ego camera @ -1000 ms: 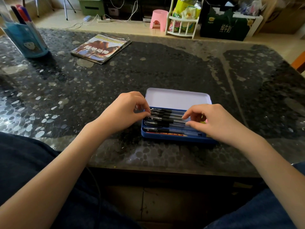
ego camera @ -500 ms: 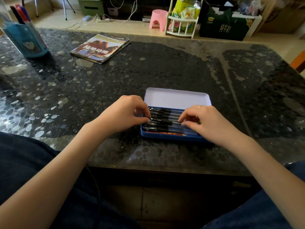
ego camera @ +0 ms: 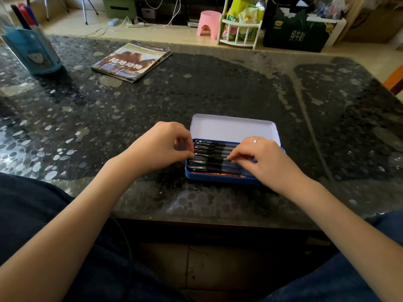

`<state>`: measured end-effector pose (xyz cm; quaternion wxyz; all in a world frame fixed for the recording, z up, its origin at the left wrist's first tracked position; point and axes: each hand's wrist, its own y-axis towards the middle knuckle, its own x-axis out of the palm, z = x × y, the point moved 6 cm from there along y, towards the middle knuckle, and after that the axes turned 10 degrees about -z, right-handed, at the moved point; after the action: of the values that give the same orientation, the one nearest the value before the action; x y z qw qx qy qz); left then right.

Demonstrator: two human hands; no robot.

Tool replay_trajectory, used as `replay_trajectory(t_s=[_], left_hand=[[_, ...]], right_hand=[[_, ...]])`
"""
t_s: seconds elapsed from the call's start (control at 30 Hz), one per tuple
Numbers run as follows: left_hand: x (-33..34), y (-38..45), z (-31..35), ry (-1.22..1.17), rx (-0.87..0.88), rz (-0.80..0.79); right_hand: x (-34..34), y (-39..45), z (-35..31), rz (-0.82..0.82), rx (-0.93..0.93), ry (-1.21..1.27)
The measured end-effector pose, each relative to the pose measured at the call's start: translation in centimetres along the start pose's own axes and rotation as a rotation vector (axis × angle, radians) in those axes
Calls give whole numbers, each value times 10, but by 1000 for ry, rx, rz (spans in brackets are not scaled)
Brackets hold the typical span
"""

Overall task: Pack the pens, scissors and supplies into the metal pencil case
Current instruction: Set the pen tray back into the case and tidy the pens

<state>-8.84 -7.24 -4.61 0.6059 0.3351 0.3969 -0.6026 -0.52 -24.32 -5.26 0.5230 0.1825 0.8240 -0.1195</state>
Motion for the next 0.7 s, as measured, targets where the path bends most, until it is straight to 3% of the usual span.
replay_trajectory(t_s=[0.37,0.57,0.7], left_hand=[[3,-1,-3,4,-7,-41],[-5,-3,2,-51,19,6],[-1,-4,3,-80,55,-69]], right_hand=[[-6,-3,-3,-14,12,39],[-10,-9,6,-158,67,59],[-3,-7,3,-195,75,42]])
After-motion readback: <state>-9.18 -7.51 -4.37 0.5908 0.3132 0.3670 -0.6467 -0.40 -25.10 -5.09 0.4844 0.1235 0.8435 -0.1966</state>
